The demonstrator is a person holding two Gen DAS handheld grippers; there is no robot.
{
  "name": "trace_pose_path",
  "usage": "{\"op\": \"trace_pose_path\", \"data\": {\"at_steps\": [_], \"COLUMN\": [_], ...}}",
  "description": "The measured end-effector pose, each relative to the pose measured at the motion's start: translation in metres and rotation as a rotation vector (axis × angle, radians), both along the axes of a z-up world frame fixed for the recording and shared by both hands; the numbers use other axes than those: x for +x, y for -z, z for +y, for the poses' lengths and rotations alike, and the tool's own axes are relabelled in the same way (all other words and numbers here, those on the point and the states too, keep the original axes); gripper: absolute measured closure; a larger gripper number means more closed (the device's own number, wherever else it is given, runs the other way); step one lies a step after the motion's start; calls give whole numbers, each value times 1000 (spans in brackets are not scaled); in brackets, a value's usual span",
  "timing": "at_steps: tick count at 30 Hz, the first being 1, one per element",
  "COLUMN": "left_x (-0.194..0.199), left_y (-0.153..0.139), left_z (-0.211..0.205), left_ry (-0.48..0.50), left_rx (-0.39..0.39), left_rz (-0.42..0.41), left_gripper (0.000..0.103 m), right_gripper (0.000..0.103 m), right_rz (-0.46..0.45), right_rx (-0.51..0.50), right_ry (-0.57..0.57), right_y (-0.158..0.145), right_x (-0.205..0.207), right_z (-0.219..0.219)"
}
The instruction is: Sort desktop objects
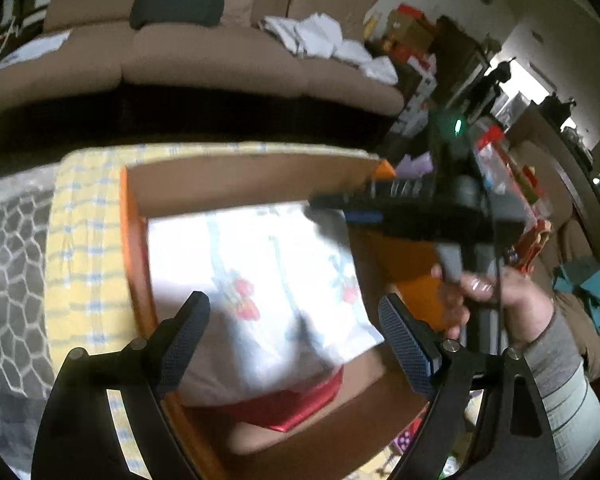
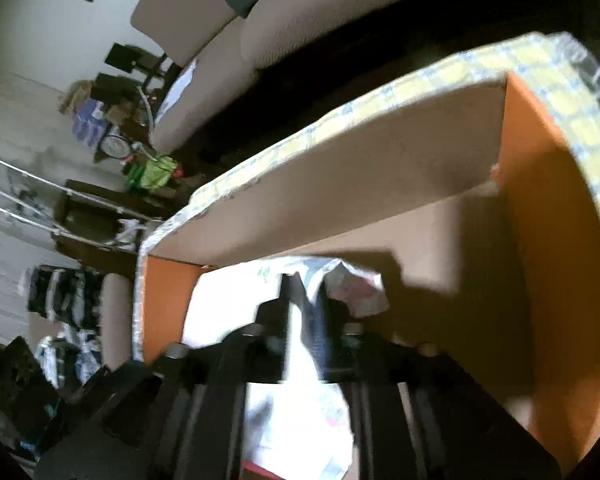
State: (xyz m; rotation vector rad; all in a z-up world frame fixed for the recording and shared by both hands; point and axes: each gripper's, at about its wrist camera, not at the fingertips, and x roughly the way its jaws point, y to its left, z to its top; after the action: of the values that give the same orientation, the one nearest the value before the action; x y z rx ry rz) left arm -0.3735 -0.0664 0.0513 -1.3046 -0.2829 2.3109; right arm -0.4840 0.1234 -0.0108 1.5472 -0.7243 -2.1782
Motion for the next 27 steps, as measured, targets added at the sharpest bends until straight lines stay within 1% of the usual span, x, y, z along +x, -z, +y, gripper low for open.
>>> {"op": "trace_pose_path", "data": {"at_steps": [1,2,4,5,8,9,10,11,12,13,14,16,18,23,27], "left_x": [0,2,5,9,22,26,34,39,45,50,57,70,82,115,143], "left_y": [2,5,10,12,10,7,2,-2,-7,-11,-16,-25,-37,-65,-84], "left_z": [2,6,10,11,9,9,10,11,12,13,15,16,18,20,21], "left_ry": [5,12,22,14,-8,-11,-16,-21,-30,-40,-50,-65,-86,-130,-152], "left_rx": [-13,-41,-85,-105,-108,-111,-122,-136,-153,-174,-196,-230,-245,-295,-314], "left_rz": [-18,-39,-67,-79,-90,-83,-70,-58,-46,-36,-24,-3,18,68,101], "left_gripper": [14,14,14,14,14,12,4,0,0,0,0,0,0,0,0], "right_gripper": [47,35,33,33,33,33,33,32,26,23,19,16,12,7,4], "right_rz": [-4,-3,10,43,116,130,142,162,173,181,188,194,203,219,244], "right_rx": [-4,-4,61,102,170,186,211,255,282,300,305,300,308,306,307], "right_ry": [-17,-35,-57,-74,-115,-127,-140,-148,-153,-159,-165,-167,-170,-163,-154], "right_y": [-5,-10,-21,-32,-62,-68,-75,-83,-87,-92,-98,-102,-108,-126,-142], "right_x": [2,4,13,22,51,58,66,78,86,94,105,117,133,172,199], "right_z": [1,-1,-1,-1,-2,-3,-4,-6,-9,-11,-10,-8,-6,-6,1]}}
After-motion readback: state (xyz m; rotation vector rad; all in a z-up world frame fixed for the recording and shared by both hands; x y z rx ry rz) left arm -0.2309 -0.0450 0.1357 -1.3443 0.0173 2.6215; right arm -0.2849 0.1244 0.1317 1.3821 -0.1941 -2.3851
